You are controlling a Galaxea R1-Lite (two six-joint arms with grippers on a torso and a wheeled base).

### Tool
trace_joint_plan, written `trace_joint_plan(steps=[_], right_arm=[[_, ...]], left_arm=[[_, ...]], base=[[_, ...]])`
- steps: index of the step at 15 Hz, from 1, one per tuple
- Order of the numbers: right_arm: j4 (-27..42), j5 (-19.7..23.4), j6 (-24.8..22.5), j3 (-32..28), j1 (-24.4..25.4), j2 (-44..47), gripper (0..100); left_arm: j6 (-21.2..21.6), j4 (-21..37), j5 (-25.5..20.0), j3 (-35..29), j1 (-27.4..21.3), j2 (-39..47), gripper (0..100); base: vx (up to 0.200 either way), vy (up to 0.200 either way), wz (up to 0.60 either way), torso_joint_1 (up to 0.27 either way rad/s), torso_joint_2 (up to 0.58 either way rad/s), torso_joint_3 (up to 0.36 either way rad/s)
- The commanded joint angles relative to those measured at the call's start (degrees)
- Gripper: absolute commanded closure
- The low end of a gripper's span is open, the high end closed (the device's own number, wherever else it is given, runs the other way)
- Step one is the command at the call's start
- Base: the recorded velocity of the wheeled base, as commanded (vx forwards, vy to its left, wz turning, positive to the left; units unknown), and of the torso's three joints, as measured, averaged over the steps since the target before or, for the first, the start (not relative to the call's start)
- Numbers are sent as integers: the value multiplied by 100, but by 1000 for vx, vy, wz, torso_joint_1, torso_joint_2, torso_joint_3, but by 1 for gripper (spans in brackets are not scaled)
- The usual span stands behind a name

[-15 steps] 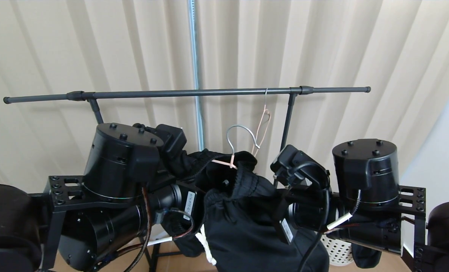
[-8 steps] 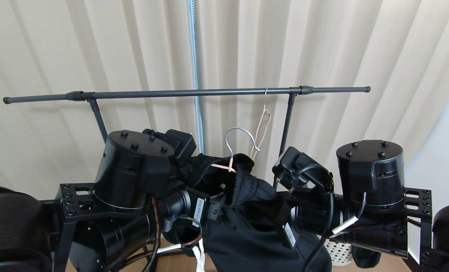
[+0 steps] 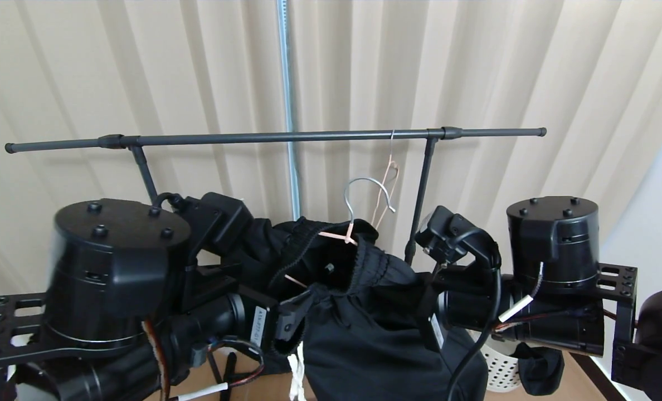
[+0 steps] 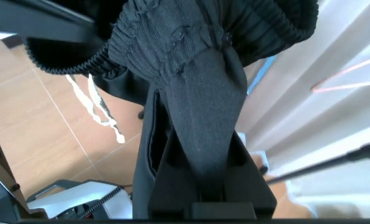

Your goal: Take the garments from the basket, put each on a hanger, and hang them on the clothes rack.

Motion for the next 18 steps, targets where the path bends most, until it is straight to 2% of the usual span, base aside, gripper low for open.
trace_joint_plan(steps=[1,3,4,5,6,7,8,9,10,11,15,18], right_arm=[[-3,280,-104,38,-301,73,100],[24,693,-289,134,-485,82,100],[41,957,-596,213,-599,90,100],[76,1053,-737,240,-617,90,100],[76,1159,-860,310,-617,99,100],[76,1291,-957,380,-617,108,100],[76,1449,-1045,415,-617,99,100],[85,1625,-1071,468,-617,82,100],[94,1686,-1071,486,-617,55,100],[147,1915,-1071,495,-617,29,100],[279,2099,-1089,495,-591,11,100],[279,2108,-1089,486,-573,20,100]], left_arm=[[-3,3,-163,195,230,-491,0],[14,3,-682,292,512,-860,0],[190,38,-1235,345,854,-1106,0],[366,38,-1587,380,1127,-1185,0],[796,38,-2299,398,1663,-1220,0],[1394,38,-3231,398,2287,-1203,0],[2001,47,-4074,398,2744,-1106,0],[2783,47,-4742,415,2981,-939,0],[3055,56,-4909,415,3016,-877,0],[3776,47,-5217,459,3008,-667,0],[4822,3,-5243,450,2682,-245,0],[4919,3,-5243,468,2313,-210,0]], base=[[0,0,0,0,0,0],[0,0,0,0,0,0],[0,0,0,0,0,0],[0,0,0,0,0,0],[0,0,0,0,0,0],[0,0,0,0,0,0],[0,0,0,0,0,0],[0,0,0,0,0,0],[0,0,0,0,0,0],[0,0,0,0,0,0],[0,0,0,0,0,0],[0,0,0,0,0,0]])
